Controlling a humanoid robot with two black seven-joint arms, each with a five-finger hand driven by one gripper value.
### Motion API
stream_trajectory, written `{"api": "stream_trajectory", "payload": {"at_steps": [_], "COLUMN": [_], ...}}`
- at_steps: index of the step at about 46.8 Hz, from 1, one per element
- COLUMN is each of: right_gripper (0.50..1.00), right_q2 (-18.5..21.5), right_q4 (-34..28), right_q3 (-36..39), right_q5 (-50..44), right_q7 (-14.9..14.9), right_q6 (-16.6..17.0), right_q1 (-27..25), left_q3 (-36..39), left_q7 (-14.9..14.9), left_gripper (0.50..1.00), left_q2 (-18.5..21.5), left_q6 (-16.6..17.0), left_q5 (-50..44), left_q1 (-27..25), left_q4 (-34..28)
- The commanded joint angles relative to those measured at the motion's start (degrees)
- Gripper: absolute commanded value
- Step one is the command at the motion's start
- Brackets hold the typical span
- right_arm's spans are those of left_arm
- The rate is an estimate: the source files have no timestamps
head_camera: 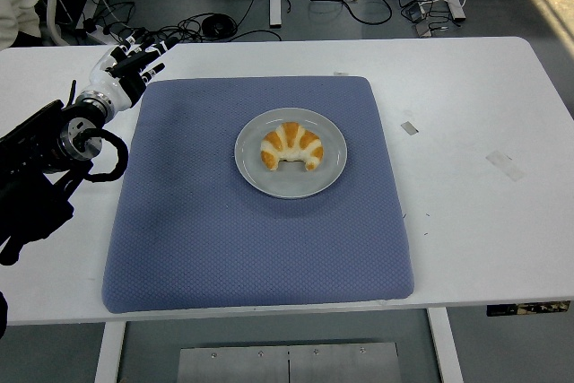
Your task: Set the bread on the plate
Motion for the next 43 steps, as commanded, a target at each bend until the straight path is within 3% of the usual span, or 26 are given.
{"api": "stream_trajectory", "payload": {"at_steps": [1,43], "right_gripper": [1.0,1.0], "right_q2": [0.0,0.0], "right_q4": [0.2,0.2], "right_q3": [0.0,0.7], "right_q5": [0.0,0.0], "right_q7": [0.0,0.0], "right_q6": [0.1,0.0], "right_q1": [0.2,0.9], "left_q3": [-0.2,-0.2], "left_q7": [0.0,0.0], "left_gripper": [0.981,0.98], "left_q2": [0.0,-2.0], "left_q6": [0.0,0.1], "left_q5": [-0.1,0.0], "left_q1": [0.2,0.8], "left_q4": [0.1,0.0]}}
